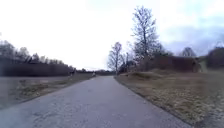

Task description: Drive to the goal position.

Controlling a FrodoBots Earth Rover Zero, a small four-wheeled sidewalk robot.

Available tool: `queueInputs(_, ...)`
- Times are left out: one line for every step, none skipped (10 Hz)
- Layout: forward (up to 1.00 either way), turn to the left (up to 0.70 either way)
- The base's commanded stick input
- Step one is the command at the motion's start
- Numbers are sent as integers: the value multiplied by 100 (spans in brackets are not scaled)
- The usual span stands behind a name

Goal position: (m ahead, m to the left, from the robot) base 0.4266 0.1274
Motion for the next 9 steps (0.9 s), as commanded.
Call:
queueInputs(38,0)
queueInputs(38,0)
queueInputs(38,0)
queueInputs(38,0)
queueInputs(38,0)
queueInputs(38,0)
queueInputs(38,0)
queueInputs(38,0)
queueInputs(38,0)
